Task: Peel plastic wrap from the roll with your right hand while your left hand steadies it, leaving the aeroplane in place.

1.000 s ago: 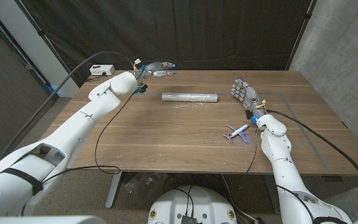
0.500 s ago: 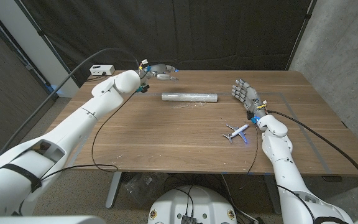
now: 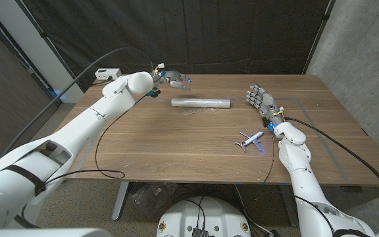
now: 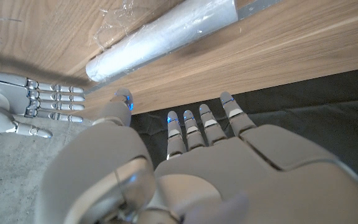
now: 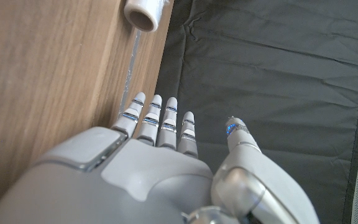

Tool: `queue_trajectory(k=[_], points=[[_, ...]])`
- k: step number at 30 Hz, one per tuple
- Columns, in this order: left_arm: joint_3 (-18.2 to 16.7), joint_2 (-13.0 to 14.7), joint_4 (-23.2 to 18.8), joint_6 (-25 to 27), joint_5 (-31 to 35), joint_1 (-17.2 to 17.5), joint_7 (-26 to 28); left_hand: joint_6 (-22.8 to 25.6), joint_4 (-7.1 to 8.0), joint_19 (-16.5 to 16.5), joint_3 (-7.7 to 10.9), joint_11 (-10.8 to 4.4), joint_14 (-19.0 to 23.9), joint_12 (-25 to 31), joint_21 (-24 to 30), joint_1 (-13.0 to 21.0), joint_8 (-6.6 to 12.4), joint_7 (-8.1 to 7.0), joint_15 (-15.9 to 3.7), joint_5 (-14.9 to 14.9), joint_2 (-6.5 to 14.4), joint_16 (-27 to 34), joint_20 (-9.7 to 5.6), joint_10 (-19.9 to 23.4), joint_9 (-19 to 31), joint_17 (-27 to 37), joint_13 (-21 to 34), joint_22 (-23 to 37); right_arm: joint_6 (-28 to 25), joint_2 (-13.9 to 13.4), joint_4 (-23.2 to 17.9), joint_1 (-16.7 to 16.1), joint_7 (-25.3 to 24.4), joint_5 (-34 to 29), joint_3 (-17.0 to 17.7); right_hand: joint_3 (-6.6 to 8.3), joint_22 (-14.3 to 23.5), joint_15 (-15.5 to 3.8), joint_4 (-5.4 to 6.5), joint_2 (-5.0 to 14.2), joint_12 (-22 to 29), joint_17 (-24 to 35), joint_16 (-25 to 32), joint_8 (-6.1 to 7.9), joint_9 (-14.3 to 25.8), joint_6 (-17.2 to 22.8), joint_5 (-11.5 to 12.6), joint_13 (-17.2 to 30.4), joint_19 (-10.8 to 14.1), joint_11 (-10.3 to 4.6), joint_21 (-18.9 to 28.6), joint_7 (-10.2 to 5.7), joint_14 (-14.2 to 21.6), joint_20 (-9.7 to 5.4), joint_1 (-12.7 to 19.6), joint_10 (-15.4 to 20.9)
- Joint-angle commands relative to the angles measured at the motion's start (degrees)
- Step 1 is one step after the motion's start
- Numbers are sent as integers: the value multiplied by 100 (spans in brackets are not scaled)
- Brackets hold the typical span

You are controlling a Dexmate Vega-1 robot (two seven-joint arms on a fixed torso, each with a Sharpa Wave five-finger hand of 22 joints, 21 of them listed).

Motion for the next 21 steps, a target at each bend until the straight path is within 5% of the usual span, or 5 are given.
queue_trajectory(k=[1,21], points=[[338,-68,98,135,371,-268,-248,132,9,72,47,7,83,-1,57,54,-3,8,3,34,46,2,-28,101,17,10,20,11,-15,-18,55,-7,27,37,21,12,22,-5,4,10,24,18,28,39,15,79,23,20,56,4,43,12,65,-4,-34,67],[950,-409,687,53,802,-842,-575,308,-1,152,14,-85,220,2,83,148,-16,-47,-92,26,-4,7,-91,287,15,5,17,8,102,-64,351,107,102,104,27,27,26,-7,16,7,51,21,23,65,16,226,24,22,90,22,56,27,140,1,-61,185]])
